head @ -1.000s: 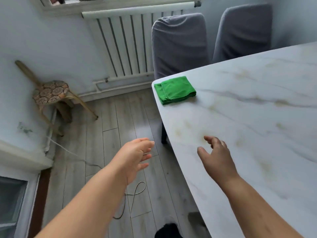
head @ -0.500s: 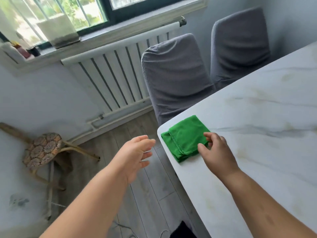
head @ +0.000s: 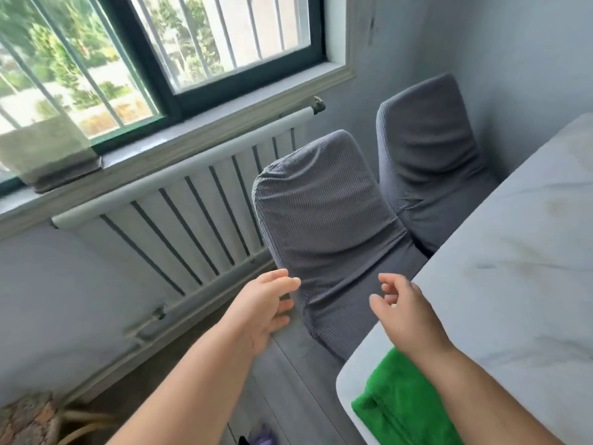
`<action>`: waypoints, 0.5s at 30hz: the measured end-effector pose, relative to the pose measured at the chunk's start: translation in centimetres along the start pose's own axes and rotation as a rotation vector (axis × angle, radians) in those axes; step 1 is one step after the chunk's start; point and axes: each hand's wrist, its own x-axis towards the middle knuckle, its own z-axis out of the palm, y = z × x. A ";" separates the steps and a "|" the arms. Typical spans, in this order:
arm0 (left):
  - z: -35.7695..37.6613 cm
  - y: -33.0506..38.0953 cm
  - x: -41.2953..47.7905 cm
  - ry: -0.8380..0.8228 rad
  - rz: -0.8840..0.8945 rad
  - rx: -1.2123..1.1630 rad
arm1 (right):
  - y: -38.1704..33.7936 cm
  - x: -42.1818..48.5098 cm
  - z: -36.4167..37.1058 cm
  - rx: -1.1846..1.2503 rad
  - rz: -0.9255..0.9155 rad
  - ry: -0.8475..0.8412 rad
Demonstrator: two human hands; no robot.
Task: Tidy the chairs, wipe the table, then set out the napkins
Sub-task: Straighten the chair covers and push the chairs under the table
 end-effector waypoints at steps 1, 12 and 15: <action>-0.9 1.2 1.8 -0.030 0.009 0.017 | -0.8 1.3 1.0 0.008 0.016 0.020; -10.4 13.7 23.4 0.061 0.229 0.301 | -10.2 13.1 11.7 0.035 0.177 0.181; -10.3 16.1 28.9 0.151 0.328 0.466 | -11.6 16.4 13.3 -0.002 0.196 0.177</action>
